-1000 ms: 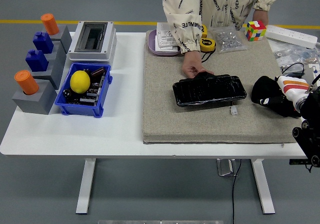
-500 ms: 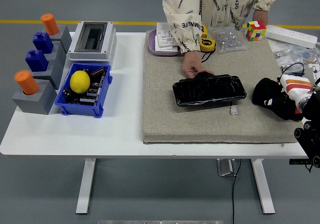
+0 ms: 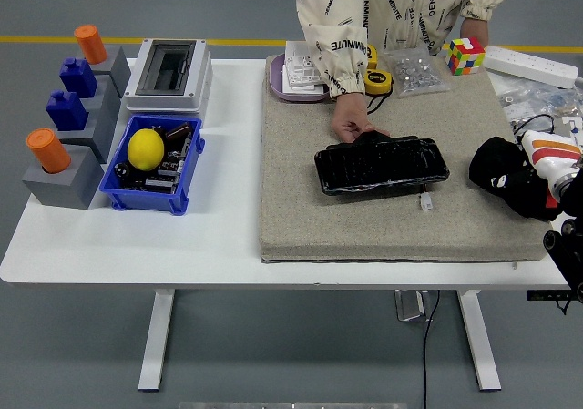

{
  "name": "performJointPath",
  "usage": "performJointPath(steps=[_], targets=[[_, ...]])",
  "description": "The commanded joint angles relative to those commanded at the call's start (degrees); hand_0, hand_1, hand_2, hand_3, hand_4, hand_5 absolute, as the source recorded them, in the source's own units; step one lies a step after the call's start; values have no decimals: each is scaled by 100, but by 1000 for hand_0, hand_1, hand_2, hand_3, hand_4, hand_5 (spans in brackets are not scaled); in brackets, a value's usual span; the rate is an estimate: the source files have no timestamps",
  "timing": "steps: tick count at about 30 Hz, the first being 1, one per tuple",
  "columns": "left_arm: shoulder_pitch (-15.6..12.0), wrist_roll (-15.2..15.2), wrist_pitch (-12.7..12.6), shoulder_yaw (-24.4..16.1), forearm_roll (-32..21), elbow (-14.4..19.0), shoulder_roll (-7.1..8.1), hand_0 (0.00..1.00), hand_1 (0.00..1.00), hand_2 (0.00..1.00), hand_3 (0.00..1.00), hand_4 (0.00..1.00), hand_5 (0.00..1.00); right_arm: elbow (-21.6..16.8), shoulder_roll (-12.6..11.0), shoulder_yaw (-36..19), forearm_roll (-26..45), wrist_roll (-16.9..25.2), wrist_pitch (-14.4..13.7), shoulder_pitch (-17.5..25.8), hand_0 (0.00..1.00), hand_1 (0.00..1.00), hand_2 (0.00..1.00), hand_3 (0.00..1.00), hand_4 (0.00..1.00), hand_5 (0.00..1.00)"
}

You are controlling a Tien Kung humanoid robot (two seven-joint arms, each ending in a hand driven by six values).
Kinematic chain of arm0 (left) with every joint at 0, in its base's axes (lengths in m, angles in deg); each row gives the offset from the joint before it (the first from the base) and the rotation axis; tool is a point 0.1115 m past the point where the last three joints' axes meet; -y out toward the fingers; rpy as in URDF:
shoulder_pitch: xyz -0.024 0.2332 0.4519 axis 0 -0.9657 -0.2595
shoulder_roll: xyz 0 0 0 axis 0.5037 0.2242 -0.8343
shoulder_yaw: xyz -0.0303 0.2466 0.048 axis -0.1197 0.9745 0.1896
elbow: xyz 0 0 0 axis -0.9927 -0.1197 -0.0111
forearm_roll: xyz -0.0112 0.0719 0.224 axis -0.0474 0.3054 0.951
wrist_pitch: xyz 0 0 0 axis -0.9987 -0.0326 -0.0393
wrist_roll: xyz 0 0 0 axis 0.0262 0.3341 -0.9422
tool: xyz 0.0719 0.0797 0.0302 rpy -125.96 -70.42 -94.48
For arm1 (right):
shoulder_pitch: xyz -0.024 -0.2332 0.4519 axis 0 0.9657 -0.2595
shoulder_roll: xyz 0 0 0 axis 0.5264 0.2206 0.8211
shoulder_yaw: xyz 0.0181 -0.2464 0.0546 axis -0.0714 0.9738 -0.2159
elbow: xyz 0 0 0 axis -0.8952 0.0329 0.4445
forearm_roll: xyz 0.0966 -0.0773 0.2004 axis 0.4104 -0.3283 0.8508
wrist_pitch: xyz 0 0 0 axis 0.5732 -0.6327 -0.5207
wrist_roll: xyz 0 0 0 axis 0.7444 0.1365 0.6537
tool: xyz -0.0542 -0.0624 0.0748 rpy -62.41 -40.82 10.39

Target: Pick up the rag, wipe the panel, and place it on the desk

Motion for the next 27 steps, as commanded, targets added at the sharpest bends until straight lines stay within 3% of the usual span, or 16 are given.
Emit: performJointPath(steps=[16,27], targets=[[-37,0,-2,-65,47,0,15,650,696,740,565,598,475,-300,-178,-16,0,-146,69,-66,301,392,460,466,998,298],[-56,-1,-3,-137,87,0,12,650,696,740,565,598,474,-936,-330,76,0,-358,93,15,298,391,460,471,998,261]])
